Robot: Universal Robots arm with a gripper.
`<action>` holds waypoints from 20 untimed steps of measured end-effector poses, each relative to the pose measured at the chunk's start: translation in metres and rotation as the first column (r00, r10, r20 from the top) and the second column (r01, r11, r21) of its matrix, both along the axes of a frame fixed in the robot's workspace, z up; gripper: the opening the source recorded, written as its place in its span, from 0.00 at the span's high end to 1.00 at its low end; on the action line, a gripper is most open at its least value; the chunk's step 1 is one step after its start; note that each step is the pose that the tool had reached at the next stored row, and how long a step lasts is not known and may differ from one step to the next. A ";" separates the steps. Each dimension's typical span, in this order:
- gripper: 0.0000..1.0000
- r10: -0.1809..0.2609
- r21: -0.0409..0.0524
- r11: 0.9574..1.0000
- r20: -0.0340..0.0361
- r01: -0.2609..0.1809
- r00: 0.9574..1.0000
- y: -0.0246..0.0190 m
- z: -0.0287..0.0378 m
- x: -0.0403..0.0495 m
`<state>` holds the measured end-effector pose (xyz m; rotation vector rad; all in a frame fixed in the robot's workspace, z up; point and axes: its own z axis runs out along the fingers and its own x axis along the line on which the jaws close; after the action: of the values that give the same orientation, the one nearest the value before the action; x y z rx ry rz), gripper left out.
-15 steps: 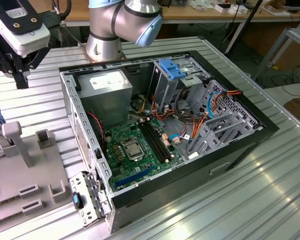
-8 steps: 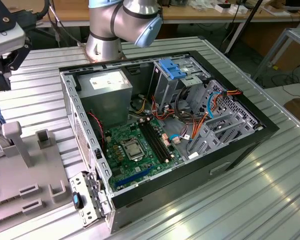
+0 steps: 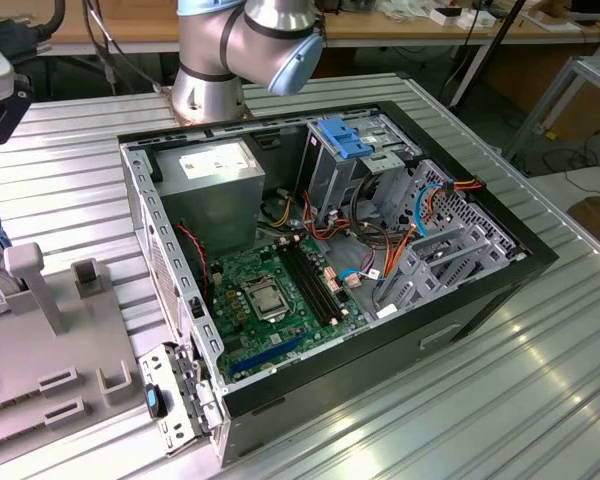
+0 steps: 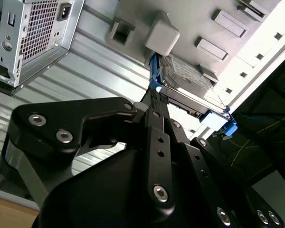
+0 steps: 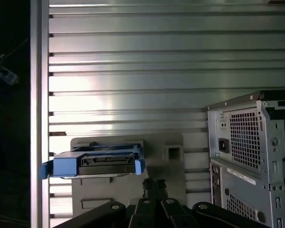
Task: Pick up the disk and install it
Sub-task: 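Reach for the disk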
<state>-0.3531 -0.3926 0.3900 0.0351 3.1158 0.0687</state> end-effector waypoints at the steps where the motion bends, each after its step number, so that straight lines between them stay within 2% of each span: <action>1: 0.89 0.010 0.000 1.000 0.000 -0.010 1.000 0.0000 0.0000 -0.0027; 7: 0.89 0.047 0.000 0.999 0.000 -0.047 0.999 0.0005 -0.0003 -0.0188; 9: 0.89 0.054 0.000 0.999 0.000 -0.054 0.999 0.0027 -0.0005 -0.0244; 11: 0.89 0.054 0.000 0.999 0.000 -0.054 0.999 0.0035 -0.0007 -0.0342; 20: 0.89 0.054 0.000 0.999 0.000 -0.054 0.999 0.0041 -0.0011 -0.0582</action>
<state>-0.4113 -0.3885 0.3889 -0.0497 3.1171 0.0696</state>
